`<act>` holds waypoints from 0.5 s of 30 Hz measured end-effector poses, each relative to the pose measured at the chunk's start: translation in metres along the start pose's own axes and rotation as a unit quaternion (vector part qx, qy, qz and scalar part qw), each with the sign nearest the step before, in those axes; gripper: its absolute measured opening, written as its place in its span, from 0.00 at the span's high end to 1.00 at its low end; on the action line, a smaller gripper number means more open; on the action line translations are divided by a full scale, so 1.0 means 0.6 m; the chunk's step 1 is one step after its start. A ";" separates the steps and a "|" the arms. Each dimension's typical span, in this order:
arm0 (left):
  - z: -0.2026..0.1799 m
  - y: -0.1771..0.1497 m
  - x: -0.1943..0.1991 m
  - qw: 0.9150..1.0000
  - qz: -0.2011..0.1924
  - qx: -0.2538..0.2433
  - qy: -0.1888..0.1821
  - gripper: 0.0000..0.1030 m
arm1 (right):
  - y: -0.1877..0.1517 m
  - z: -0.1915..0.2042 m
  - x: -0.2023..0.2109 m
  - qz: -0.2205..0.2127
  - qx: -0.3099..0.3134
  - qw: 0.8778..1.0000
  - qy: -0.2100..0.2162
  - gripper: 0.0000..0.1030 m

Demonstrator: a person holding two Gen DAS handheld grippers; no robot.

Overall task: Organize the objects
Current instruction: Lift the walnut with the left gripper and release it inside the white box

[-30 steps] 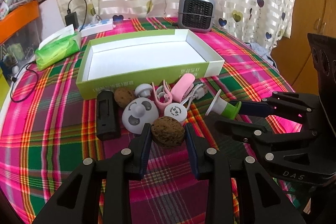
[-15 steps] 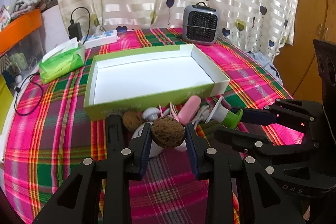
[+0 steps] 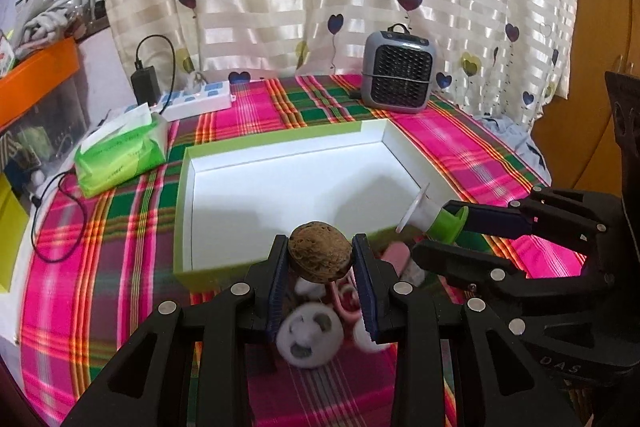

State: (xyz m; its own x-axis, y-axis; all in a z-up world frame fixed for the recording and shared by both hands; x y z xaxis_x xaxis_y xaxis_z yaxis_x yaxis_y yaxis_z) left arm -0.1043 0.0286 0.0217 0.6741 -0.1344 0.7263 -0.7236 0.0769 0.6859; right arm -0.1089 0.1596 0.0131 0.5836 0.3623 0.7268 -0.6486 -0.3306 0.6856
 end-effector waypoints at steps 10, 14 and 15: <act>0.023 0.037 -0.049 1.000 0.010 0.008 0.001 0.71 | 0.034 -0.027 -0.049 0.020 0.003 1.000 -0.016 0.66; 0.028 0.047 -0.068 1.000 0.014 0.009 0.001 0.71 | 0.046 -0.035 -0.071 0.028 0.006 0.999 -0.023 0.66; 0.029 0.048 -0.074 1.000 0.016 0.010 0.001 0.71 | 0.048 -0.038 -0.077 0.031 0.006 0.999 -0.025 0.66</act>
State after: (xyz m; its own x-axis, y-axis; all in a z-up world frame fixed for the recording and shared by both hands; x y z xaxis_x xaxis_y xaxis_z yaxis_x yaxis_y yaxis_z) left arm -0.1579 0.0194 0.0085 0.6500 -0.1309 0.7486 -0.7483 0.0619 0.6605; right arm -0.1655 0.1531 -0.0013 0.5667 0.2976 0.7683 -0.6784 -0.3607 0.6401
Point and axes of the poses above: each gripper's, at about its wrist camera, not at the fingertips, and x roughly against the way its jaws point, z to its left, y to its top, the point moved 5 cm from there along -x, roughly the way its jaws point, and after that the axes turned 5 degrees about z, right-handed, at the moved point
